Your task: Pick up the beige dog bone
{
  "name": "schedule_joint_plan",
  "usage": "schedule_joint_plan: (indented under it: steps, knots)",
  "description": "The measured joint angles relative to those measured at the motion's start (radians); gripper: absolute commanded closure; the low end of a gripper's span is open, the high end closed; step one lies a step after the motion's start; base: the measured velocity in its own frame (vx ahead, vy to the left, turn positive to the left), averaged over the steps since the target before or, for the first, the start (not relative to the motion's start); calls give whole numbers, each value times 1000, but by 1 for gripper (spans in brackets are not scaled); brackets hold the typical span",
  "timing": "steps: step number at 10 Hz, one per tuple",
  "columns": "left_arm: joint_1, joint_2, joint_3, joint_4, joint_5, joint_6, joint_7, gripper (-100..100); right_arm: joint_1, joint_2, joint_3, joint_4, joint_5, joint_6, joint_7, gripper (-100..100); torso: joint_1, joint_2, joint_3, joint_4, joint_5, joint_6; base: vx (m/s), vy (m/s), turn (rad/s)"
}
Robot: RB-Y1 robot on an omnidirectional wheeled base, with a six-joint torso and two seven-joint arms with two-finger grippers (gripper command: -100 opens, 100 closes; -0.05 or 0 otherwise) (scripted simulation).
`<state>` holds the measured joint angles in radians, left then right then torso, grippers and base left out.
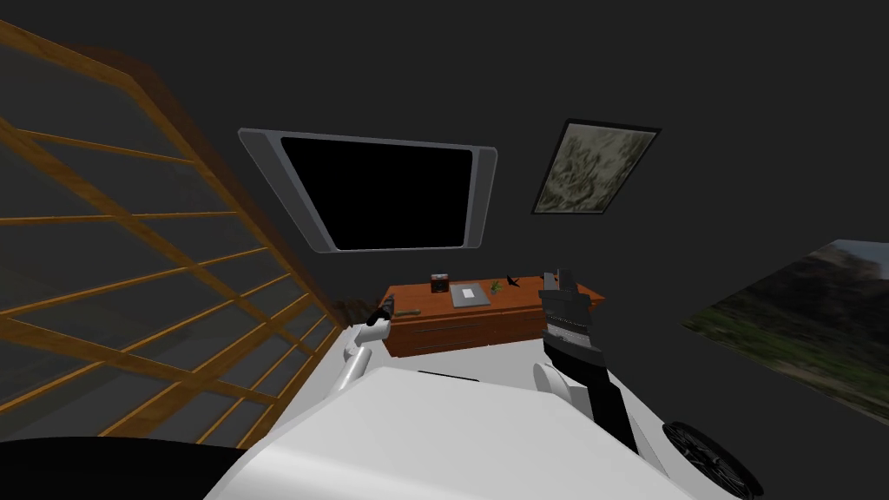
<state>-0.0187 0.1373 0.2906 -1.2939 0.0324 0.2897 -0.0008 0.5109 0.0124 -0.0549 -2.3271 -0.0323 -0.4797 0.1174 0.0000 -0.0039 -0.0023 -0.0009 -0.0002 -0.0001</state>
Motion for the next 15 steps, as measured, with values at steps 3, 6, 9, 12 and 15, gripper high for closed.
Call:
schedule_joint_plan:
  steps: [3, 6, 9, 12, 15]
  knots:
    - [-21, -3, 9, 46, -5, 57, 12, -100, 0, 0, 0, 0, 0, 0, 0, 0, 0, 1, 1, 0, 0, 0, 47, -1, -33]
    - [-49, -2, 18, 114, -9, 100, 25, -100, 0, 0, 0, 0, 0, 0, 0, 0, 0, 1, 0, 0, 0, 0, 46, 0, -30]
    - [-80, 4, 26, 190, -10, 149, 39, -100, 0, 0, 0, 0, 0, 0, 0, 0, 0, 0, 0, 0, 0, 0, 66, 7, -58]
    - [-109, 10, 32, 277, -11, 193, 54, -100, 0, 0, 0, 0, 0, 0, 0, 0, 1, 1, 0, 0, 0, 0, 55, 5, -34]
    - [-117, 10, 35, 332, -9, 234, 64, -100, 0, 0, 0, 0, 0, 0, 0, 0, 1, 0, 0, 0, 0, 0, 60, 12, -26]
